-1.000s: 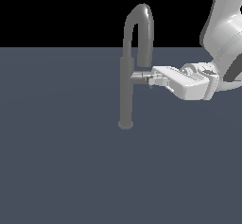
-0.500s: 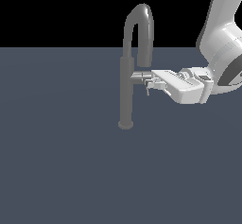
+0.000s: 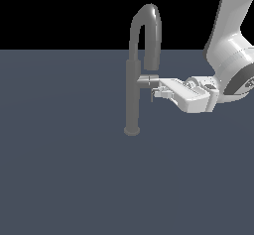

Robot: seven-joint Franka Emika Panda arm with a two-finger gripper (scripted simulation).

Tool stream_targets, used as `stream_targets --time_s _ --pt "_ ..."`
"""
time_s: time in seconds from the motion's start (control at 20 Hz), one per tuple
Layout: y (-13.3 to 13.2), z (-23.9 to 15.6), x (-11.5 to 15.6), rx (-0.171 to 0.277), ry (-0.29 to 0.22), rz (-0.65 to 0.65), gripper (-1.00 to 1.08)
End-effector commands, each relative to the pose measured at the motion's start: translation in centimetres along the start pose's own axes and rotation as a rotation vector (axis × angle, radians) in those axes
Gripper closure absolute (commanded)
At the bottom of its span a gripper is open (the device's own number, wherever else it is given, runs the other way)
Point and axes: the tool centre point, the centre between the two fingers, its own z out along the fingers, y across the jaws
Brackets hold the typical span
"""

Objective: Turn on the faucet by rotating a designated handle.

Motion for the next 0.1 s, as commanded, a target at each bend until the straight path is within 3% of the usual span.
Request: stream_targets --time_s 0.0,0.05 --pt "-0.59 0.61 3.29 0.015 0.003 0.035 1.08" --pt "-0.59 0.61 3.29 0.015 0.003 0.035 1.08"
